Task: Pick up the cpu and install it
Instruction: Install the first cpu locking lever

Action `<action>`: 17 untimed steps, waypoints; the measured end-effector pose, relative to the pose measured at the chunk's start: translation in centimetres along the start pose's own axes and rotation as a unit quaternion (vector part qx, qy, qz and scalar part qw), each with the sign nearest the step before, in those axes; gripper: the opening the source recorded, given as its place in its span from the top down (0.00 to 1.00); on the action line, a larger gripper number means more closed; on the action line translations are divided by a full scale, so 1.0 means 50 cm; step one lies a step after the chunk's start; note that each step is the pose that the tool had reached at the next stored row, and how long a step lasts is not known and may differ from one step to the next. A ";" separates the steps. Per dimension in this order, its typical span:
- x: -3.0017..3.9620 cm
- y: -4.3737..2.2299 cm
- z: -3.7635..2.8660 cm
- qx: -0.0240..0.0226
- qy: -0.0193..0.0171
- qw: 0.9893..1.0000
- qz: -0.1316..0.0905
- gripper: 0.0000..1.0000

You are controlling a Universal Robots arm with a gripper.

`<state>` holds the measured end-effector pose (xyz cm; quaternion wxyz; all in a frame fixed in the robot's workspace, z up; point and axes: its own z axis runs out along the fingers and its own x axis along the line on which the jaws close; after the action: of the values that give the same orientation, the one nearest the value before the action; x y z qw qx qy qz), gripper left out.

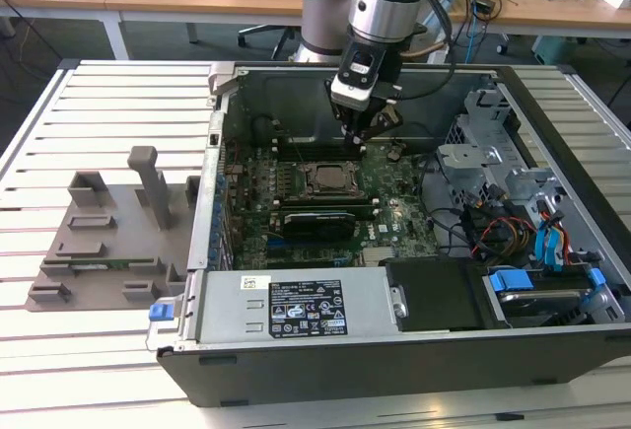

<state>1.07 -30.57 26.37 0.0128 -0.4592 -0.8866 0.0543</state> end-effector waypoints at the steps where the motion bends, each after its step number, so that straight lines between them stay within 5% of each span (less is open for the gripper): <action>1: 0.000 0.000 0.000 0.000 -0.001 1.000 -0.005 0.89; 11: 0.000 0.000 0.000 -0.001 -0.005 0.999 -0.042 0.89; 17: 0.000 0.000 0.000 -0.002 -0.008 0.997 -0.075 0.89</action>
<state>1.07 -30.57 26.37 0.0087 -0.3914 -0.9185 0.0552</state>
